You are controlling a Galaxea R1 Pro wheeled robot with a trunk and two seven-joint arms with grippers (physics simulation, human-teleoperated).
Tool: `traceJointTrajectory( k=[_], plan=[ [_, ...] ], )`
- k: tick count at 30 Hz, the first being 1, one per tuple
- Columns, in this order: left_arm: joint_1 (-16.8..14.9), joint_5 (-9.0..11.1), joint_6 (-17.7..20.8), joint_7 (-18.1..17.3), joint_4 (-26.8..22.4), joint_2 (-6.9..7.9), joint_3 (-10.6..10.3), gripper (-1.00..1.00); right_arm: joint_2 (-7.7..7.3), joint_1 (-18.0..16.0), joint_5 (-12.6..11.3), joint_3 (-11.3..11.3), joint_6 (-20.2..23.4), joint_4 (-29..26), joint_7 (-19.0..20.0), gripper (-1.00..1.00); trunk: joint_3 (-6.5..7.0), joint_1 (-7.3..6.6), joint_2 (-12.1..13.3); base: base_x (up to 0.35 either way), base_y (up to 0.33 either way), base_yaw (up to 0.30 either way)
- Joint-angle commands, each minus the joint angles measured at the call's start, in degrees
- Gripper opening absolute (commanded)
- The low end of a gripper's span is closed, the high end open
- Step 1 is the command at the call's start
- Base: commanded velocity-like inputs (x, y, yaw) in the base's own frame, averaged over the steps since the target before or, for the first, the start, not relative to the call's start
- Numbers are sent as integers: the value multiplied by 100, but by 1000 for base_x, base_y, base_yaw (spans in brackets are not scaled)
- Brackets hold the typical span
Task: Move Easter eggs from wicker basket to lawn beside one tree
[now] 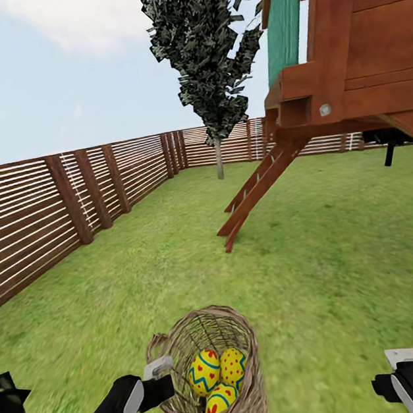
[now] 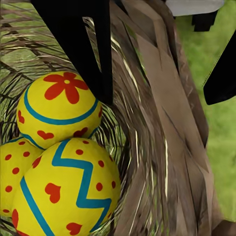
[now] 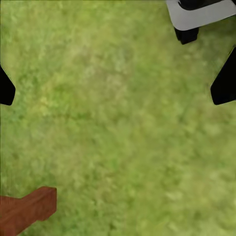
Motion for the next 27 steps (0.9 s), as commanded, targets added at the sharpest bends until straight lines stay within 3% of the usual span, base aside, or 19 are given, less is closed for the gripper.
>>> traceJointTrajectory(
  k=[1, 22, 27],
  plan=[
    [-3, 79, 41, -8, -9, 3, 40, -100, 2, -1, -16, 3, 21, -4, -18, 100, -2, 5, -4, 330, 0, 294],
    [-3, 79, 41, -8, -8, -3, 40, -100, -3, -1, -19, -4, 29, -3, -21, 100, -2, 5, -4, 330, 0, 294],
    [-3, 79, 41, -8, -2, -3, 40, -100, -4, -1, -19, -4, 29, -3, -20, 100, -2, 5, -4, 330, 0, 94]
  ],
)
